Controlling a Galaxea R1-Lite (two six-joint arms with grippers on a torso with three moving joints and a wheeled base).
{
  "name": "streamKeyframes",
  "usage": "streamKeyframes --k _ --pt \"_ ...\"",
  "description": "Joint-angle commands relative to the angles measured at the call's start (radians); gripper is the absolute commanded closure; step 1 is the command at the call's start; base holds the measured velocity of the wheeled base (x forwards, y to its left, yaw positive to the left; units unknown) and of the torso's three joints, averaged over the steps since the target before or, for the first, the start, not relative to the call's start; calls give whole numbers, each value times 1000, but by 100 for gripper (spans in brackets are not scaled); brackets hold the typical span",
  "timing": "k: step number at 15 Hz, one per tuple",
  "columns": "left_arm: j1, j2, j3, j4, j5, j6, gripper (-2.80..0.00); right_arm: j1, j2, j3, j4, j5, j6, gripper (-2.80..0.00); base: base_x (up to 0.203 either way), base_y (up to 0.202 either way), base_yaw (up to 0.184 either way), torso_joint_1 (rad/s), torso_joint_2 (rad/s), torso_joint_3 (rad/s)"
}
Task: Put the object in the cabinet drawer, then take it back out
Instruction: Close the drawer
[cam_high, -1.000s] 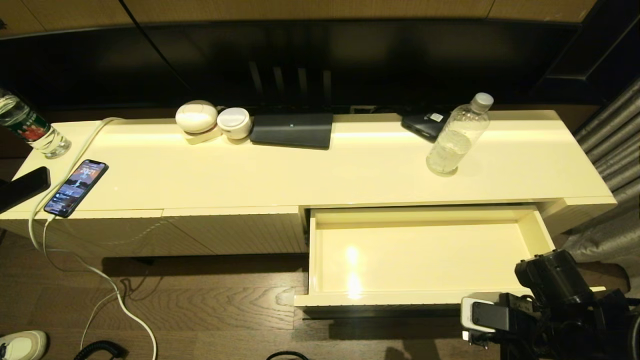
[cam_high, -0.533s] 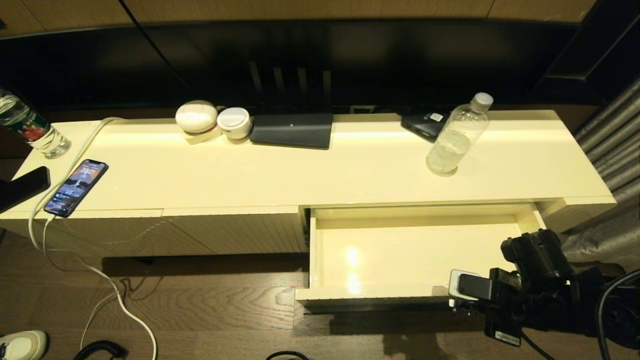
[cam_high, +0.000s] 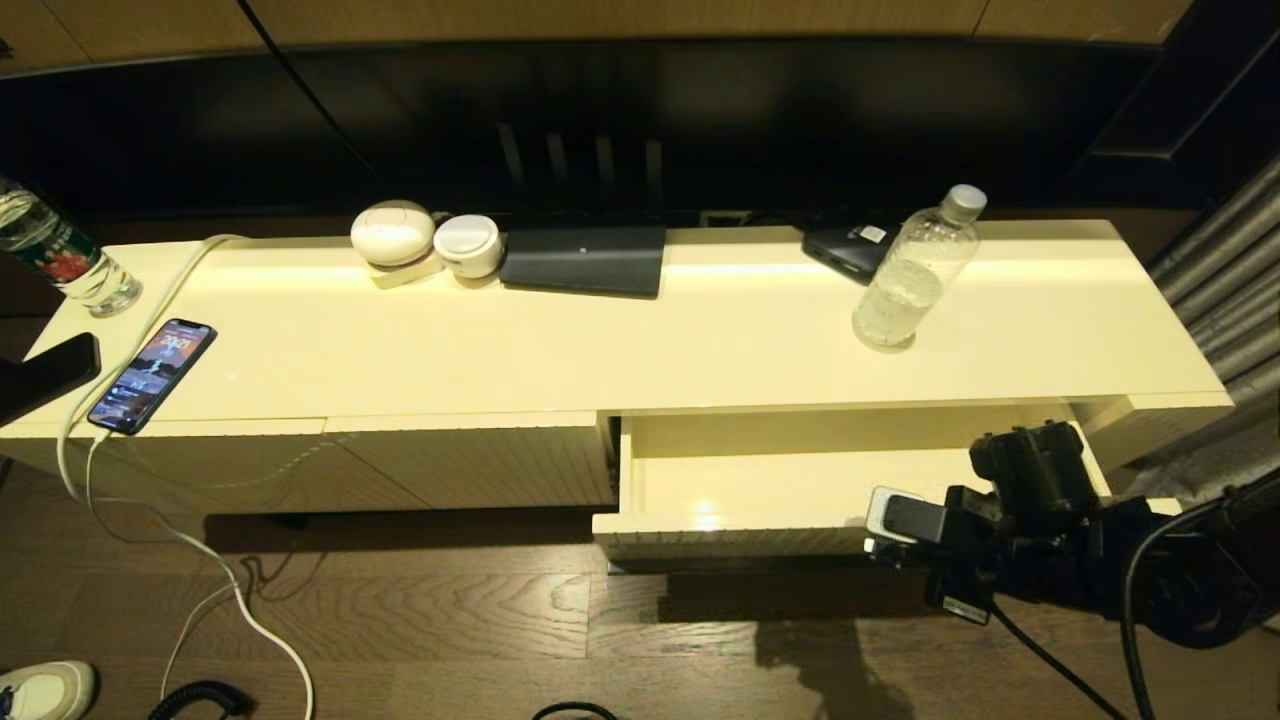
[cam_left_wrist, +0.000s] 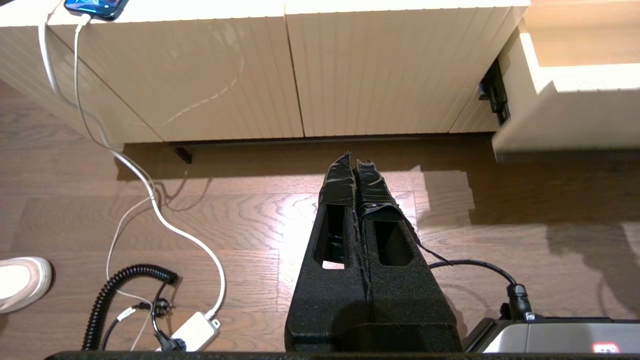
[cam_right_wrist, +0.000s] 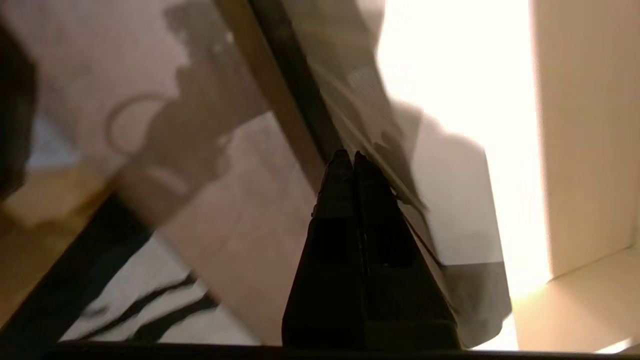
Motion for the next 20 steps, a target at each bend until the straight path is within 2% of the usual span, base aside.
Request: streamKeyframes --k 1,6,16,20 --pt "0 0 2 0 -1 0 0 0 33 -47 -41 0 -7 0 0 0 0 0 0 0" --pt "0 0 2 0 -1 0 0 0 102 -159 -99 -18 -12 0 0 0 0 0 0 0" --pt "0 0 2 0 -1 0 0 -30 200 -350 -120 -21 -4 0 0 0 0 0 0 0" --pt "0 0 2 0 1 0 0 -52 160 -337 -113 -24 -5 0 0 0 0 0 0 0"
